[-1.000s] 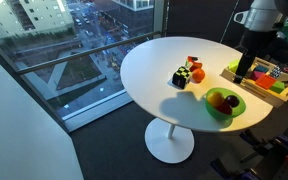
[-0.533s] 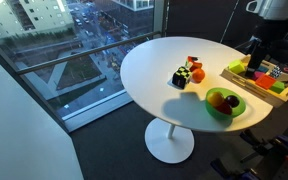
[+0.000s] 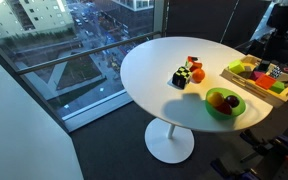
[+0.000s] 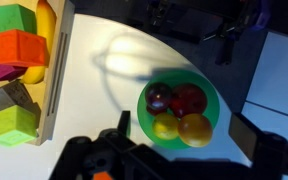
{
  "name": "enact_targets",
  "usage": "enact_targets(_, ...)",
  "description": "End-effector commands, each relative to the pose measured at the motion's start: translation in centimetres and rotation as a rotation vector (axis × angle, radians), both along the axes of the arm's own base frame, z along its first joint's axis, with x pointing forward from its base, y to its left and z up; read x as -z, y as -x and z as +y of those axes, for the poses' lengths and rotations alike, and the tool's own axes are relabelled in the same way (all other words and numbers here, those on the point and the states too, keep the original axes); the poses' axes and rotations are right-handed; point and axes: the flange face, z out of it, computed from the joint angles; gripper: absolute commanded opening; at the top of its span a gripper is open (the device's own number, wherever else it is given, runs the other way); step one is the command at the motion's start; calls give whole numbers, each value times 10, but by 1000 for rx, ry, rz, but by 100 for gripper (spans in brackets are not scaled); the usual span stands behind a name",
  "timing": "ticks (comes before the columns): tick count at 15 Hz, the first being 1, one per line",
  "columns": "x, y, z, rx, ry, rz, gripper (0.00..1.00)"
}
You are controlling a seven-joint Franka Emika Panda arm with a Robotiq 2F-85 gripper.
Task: Put the orange inside the bowl
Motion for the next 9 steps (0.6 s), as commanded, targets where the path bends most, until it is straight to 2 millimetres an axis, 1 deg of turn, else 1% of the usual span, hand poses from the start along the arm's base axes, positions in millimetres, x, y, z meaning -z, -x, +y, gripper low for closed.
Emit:
enact_targets(1,-25,3,-5,12,34,-39,100)
enact_targets(6,-39,5,-6,51,26,-102,100)
enact_targets(7,-40,5,-8,59,23,-113,100)
enact_targets(8,-32,3,-3,29,16,-80,100)
enact_targets(9,-33,3,-4,35,16,-88,100)
